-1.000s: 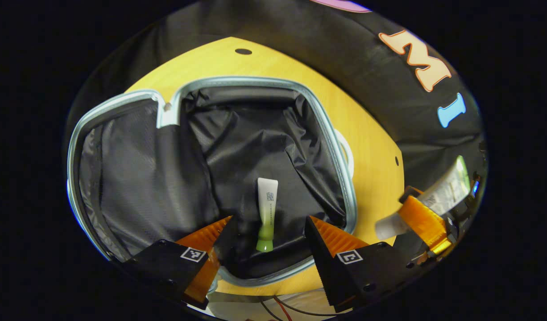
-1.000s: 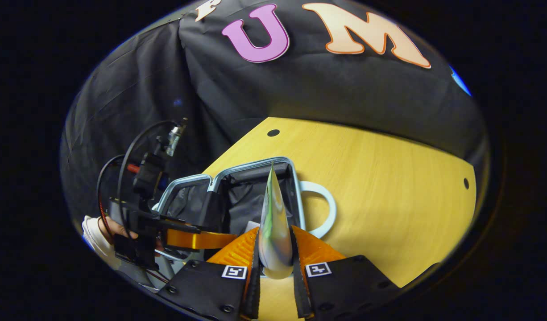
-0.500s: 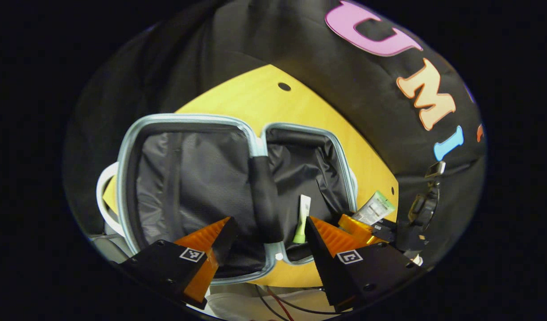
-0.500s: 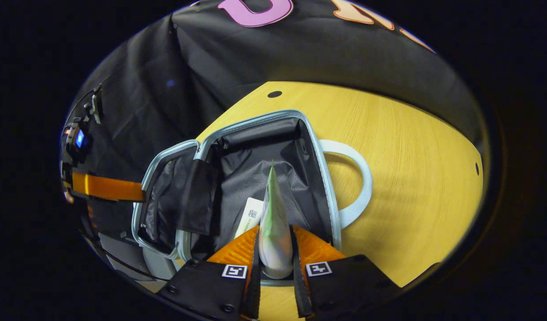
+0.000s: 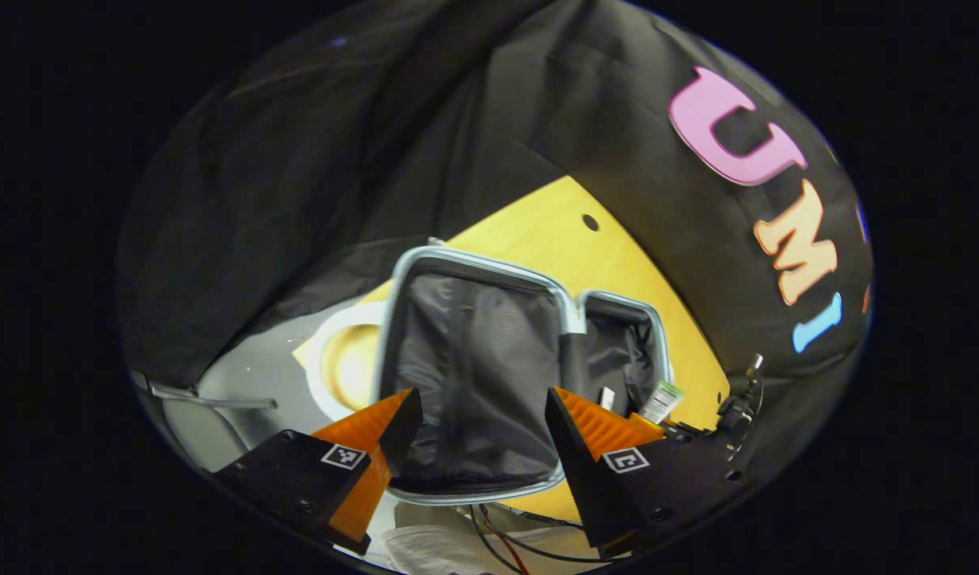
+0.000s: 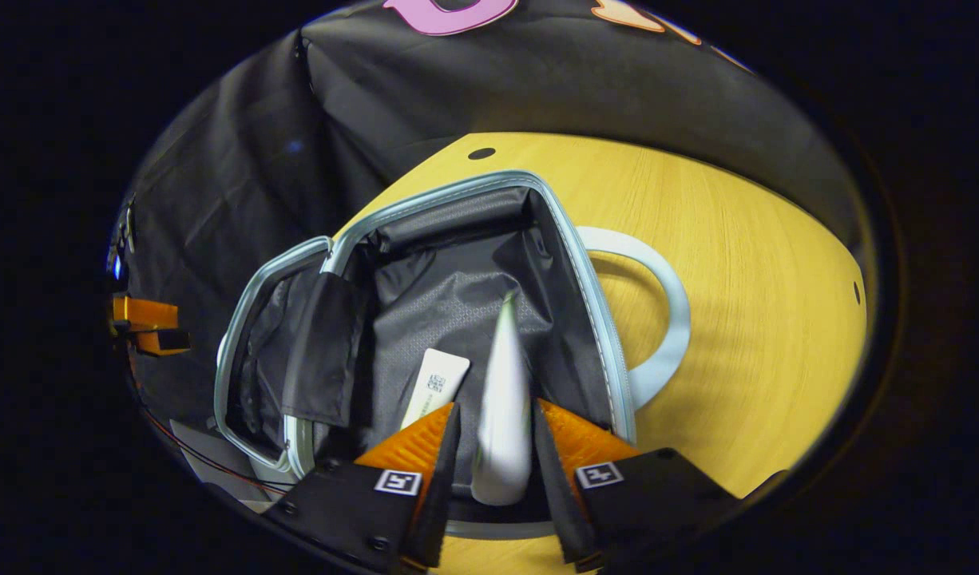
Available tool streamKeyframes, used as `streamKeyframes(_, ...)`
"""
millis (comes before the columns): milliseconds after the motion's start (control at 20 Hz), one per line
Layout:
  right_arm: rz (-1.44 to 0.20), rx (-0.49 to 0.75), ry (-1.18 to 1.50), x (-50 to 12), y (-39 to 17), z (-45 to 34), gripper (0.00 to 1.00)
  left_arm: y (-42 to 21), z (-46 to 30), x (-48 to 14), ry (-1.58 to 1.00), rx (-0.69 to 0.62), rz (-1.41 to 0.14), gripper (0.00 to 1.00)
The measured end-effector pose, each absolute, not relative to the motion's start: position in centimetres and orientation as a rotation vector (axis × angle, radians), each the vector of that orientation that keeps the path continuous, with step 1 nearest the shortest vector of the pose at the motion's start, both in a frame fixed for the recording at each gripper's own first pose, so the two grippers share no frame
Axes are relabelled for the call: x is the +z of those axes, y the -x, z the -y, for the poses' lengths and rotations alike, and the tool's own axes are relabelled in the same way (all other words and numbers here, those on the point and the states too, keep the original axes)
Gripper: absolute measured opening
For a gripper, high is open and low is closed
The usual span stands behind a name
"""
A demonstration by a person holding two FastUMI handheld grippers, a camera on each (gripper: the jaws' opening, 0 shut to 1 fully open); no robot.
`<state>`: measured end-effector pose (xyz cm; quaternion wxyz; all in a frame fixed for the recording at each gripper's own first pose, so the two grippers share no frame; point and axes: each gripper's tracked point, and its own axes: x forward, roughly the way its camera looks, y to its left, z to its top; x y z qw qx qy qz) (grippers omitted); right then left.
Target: First open the suitcase, pack the skin care products into it, and then close the suitcase.
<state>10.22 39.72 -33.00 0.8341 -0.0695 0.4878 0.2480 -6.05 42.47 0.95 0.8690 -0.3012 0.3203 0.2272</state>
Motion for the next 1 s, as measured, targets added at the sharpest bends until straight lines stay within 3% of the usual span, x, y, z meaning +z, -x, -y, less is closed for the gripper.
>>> streamKeyframes(250,-0.945,0.564,0.085,-30.8,-10.2,-41.1,0.99,10.4,-49.4,-1.5,0.658,0.624,-0.655,0.92)
streamKeyframes(350,-0.849,0.559,0.081,-28.1,-10.6,-40.7,0.92,11.7,-51.9,-3.2,0.664,0.664,-0.656,0.91)
streamKeyframes(500,-0.682,0.52,0.054,-23.5,-11.5,-39.0,0.98,13.0,-53.8,-5.9,0.672,0.696,-0.673,0.92)
streamKeyframes(1000,-0.323,0.111,0.021,-9.7,-12.4,-21.5,0.98,8.0,-54.5,-10.6,0.755,0.602,-0.67,0.91)
